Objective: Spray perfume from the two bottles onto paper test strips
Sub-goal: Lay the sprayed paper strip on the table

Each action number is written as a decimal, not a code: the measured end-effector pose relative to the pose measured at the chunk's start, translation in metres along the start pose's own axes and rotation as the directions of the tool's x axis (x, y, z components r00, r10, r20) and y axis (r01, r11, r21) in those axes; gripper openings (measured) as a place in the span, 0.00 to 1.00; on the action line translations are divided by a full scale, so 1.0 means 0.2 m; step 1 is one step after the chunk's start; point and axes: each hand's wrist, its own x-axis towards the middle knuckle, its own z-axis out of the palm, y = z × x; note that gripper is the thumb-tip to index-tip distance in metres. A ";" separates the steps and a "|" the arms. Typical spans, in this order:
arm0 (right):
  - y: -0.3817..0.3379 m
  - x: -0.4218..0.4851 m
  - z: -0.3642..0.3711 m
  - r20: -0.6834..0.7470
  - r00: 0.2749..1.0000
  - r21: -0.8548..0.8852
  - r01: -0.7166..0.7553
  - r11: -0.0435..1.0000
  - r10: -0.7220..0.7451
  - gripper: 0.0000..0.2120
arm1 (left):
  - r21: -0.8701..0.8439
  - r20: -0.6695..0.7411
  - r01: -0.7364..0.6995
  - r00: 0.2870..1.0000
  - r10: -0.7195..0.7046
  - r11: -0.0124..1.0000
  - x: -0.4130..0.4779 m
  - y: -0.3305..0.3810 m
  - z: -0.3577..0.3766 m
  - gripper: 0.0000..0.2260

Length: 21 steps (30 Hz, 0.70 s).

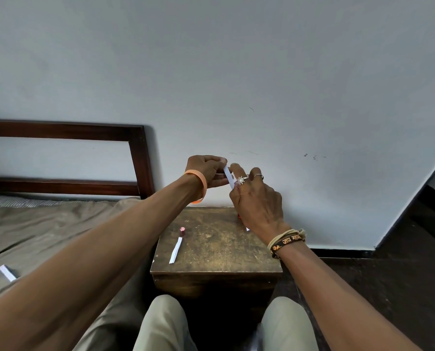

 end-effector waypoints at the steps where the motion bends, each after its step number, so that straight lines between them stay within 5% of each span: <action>1: 0.00 0.01 0.00 0.010 1.000 -0.013 -0.001 1.000 0.001 0.23 | 0.001 0.003 0.002 1.000 -0.002 1.000 0.00 0.00 0.00 0.01; 12: 0.02 0.00 0.04 -0.053 0.993 0.248 -0.093 0.964 0.110 0.23 | -0.031 0.007 0.040 0.999 -0.040 0.999 -0.01 -0.02 -0.04 0.06; 21: 0.01 -0.03 0.11 0.024 0.999 0.306 -0.040 0.951 0.034 0.24 | -0.008 -0.009 0.046 0.999 -0.046 0.999 0.01 -0.08 -0.04 0.05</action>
